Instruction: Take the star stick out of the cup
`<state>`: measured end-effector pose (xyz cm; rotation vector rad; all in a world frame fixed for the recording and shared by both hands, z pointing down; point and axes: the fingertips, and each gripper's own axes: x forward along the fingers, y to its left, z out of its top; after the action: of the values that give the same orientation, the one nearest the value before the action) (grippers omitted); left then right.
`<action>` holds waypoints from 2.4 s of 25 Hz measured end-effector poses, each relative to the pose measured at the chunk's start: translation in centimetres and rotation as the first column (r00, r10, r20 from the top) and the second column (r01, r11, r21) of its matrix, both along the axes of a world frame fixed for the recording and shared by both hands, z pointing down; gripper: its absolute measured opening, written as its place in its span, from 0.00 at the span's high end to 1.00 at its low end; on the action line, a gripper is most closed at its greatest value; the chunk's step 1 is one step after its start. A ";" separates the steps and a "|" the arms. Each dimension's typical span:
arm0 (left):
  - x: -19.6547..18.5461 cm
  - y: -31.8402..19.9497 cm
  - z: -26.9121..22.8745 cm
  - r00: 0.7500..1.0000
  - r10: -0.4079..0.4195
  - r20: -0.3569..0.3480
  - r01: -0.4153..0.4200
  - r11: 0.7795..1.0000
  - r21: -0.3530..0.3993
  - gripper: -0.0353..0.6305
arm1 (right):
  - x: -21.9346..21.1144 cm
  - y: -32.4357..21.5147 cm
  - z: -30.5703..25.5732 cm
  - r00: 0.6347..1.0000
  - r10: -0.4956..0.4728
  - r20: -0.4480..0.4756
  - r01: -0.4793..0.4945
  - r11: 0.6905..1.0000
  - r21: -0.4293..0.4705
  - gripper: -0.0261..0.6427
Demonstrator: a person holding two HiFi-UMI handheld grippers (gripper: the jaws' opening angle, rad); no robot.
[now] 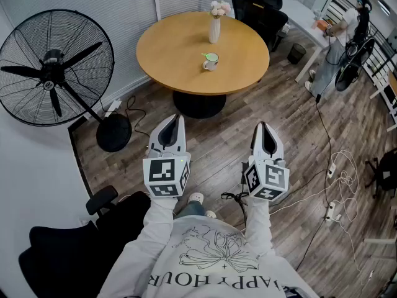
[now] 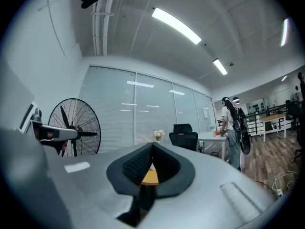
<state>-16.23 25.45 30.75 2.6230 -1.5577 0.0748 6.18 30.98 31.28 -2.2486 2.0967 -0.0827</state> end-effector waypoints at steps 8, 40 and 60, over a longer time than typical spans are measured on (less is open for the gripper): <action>-0.1 0.0 0.0 1.000 0.000 -0.004 0.000 1.000 0.001 0.94 | -0.3 -0.1 0.2 1.000 -0.002 0.000 0.002 1.000 -0.004 0.94; -1.9 -7.7 2.3 0.997 0.073 -0.037 -0.075 0.996 -0.043 0.87 | -3.7 -7.8 1.5 1.000 0.021 0.008 -0.021 1.000 -0.019 0.94; 1.4 -14.5 3.2 0.999 0.039 -0.036 -0.041 0.998 -0.054 0.85 | 0.3 -15.6 2.3 1.000 -0.016 0.024 0.017 1.000 -0.019 0.94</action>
<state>-14.82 10.91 33.92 2.5994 -1.4718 0.0731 6.43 15.37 33.53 -2.2301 2.1117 -0.1303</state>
